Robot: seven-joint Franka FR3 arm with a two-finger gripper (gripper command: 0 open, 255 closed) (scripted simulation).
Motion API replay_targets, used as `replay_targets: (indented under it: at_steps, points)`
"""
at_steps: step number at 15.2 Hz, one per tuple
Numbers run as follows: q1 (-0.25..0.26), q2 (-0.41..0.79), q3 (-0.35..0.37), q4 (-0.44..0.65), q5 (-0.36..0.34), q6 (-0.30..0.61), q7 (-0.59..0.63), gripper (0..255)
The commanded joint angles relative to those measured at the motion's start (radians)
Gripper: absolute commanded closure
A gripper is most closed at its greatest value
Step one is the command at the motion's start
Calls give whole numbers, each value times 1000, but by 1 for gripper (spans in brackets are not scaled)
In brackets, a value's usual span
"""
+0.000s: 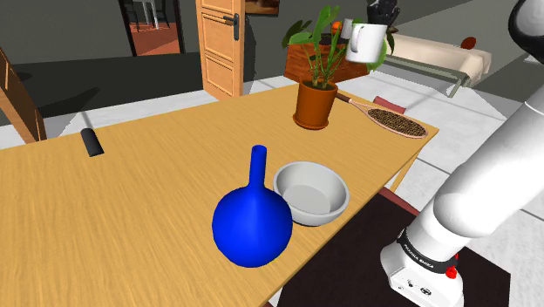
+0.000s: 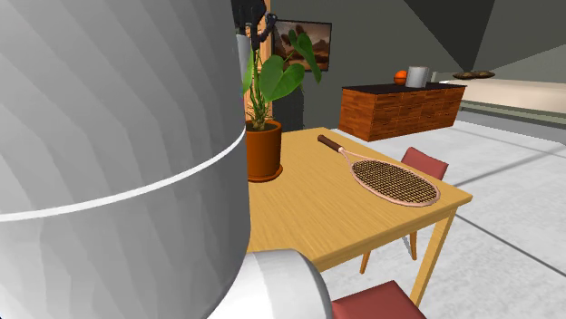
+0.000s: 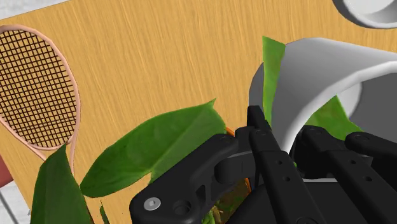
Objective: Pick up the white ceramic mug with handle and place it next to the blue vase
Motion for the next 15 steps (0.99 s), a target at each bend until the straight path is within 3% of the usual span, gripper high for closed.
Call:
replay_targets:
  at_steps: [1,15]
  points:
    - [26,-36,35,-41,-1,6,64,255]
    - [171,-78,253,-95,66,22,445,255]
